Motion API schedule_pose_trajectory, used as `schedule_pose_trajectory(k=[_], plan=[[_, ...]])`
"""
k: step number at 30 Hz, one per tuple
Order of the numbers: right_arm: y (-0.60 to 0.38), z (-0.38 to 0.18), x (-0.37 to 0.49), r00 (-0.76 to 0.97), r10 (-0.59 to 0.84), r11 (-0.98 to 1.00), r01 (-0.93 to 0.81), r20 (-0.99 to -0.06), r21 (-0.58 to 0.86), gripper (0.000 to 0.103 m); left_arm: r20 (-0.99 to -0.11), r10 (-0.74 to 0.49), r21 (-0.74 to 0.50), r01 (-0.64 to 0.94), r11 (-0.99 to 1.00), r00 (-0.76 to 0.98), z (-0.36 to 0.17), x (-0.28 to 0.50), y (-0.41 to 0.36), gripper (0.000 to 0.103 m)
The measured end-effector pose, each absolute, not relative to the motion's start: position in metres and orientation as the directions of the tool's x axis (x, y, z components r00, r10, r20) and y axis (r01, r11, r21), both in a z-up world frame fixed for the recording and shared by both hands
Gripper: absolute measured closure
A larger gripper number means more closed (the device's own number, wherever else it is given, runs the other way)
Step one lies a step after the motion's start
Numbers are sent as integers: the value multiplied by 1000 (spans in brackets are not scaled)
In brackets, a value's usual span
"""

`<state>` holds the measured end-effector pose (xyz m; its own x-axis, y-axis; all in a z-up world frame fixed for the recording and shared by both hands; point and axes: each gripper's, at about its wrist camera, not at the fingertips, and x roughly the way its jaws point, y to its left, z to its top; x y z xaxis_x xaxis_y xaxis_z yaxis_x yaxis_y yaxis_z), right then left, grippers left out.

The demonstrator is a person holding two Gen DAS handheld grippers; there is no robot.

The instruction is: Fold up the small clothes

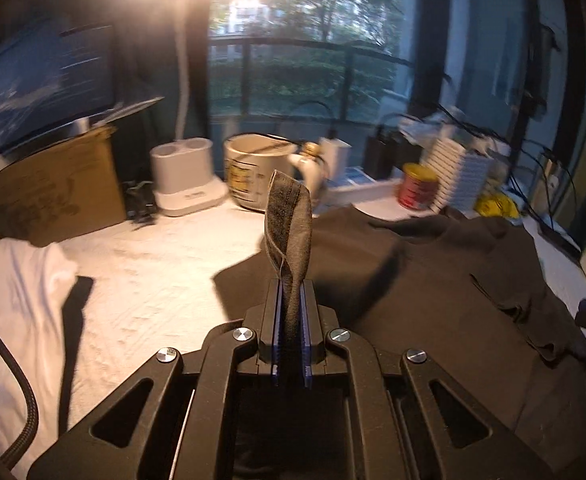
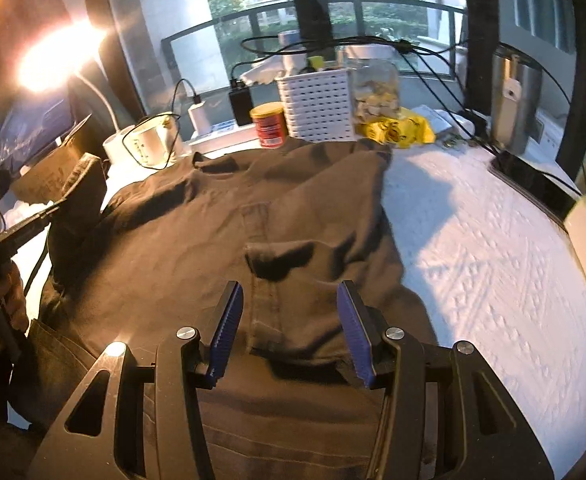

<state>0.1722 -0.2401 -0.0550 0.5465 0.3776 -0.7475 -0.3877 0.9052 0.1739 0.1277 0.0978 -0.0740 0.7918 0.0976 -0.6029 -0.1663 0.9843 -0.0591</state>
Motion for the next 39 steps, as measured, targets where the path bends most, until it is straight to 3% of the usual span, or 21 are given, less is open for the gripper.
schedule_pose_trajectory(k=[10, 15, 17, 20, 27, 29, 31, 36, 39], plan=[[-275, -63, 170, 556, 365, 921, -331, -746, 204, 51, -717, -1, -62, -62, 996, 697, -102, 156, 51, 95], [-282, -67, 169, 554, 364, 924, -319, -748, 213, 51, -775, -88, -127, -18, 992, 626, -117, 160, 38, 82], [-282, -67, 169, 554, 365, 923, -318, -748, 216, 51, -774, -117, -138, 15, 990, 622, -115, 153, 32, 66], [-282, -67, 168, 554, 368, 922, -322, -747, 215, 51, -751, -172, -167, 68, 984, 637, -105, 137, 28, 52], [-275, -66, 164, 551, 373, 918, -336, -746, 210, 51, -721, -104, -145, -2, 989, 685, -83, 102, 69, 48], [-272, -66, 163, 548, 373, 917, -340, -749, 208, 51, -712, -80, -149, -38, 988, 698, -82, 99, 85, 36], [-267, -66, 162, 544, 376, 914, -348, -750, 206, 51, -711, -62, -156, -71, 985, 701, -85, 99, 98, 33], [-255, -62, 158, 543, 382, 908, -370, -748, 195, 51, -715, -209, -299, -22, 954, 667, -101, 108, 108, 33], [-252, -60, 156, 545, 377, 910, -370, -749, 189, 51, -713, -268, -324, 36, 946, 648, -105, 111, 94, 33]])
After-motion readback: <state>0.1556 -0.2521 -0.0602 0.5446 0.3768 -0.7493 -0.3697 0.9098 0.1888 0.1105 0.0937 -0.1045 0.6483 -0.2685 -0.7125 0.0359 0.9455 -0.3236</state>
